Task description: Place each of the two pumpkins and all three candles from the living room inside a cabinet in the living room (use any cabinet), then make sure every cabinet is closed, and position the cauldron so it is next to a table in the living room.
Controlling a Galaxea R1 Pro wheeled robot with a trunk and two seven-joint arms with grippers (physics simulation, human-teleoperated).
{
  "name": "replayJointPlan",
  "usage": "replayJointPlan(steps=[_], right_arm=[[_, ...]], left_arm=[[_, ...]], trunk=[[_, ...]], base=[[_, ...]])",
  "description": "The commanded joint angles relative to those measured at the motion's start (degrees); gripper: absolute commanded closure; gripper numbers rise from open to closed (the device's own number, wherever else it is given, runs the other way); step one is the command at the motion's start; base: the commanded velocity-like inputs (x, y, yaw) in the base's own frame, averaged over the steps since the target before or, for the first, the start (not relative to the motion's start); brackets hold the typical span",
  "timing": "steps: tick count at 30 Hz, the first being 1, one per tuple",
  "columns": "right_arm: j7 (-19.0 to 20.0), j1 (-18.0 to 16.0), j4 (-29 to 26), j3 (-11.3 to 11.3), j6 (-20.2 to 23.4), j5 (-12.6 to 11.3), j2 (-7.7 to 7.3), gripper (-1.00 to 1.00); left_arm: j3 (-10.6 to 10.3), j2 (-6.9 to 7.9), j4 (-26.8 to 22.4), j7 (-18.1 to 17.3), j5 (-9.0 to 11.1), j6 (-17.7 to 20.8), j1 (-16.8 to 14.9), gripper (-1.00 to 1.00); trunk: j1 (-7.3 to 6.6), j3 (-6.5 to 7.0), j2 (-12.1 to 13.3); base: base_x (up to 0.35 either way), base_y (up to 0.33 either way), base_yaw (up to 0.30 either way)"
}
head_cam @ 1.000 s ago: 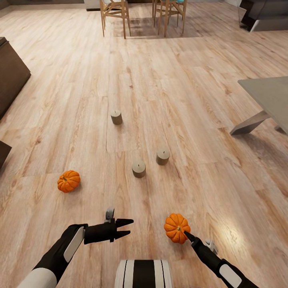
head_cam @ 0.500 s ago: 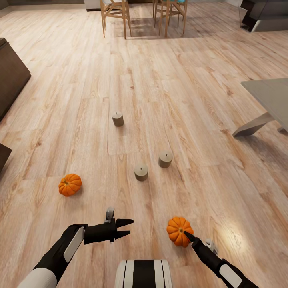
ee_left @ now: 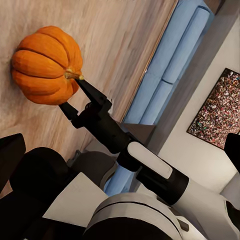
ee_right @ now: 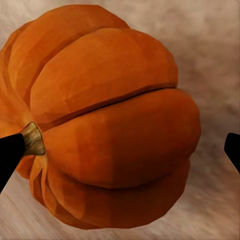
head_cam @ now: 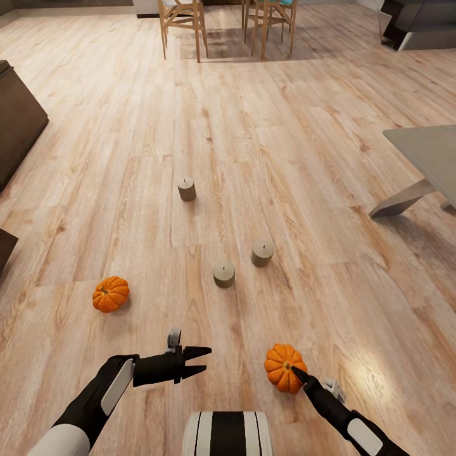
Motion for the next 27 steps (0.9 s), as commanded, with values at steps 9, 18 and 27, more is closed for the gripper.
replayJointPlan(steps=[9,18,27], right_arm=[[0.11,-0.02,0.0,0.31,0.27,-0.6,-0.04,-1.0],[0.11,-0.02,0.0,0.31,0.27,-0.6,-0.06,-1.0],[0.11,-0.02,0.0,0.31,0.27,-0.6,-0.03,-1.0]], left_arm=[[-0.12,0.05,0.0,-0.09,0.18,0.23,-0.02,-1.0],[-0.05,0.05,0.0,-0.09,0.18,0.23,-0.02,-1.0],[-0.11,0.05,0.0,-0.09,0.18,0.23,-0.02,-1.0]], trunk=[[0.09,-0.92,-0.07],[0.09,-0.92,-0.07],[0.09,-0.92,-0.07]], base=[[0.0,0.0,0.0],[0.007,0.014,0.0],[0.091,0.081,0.0]])
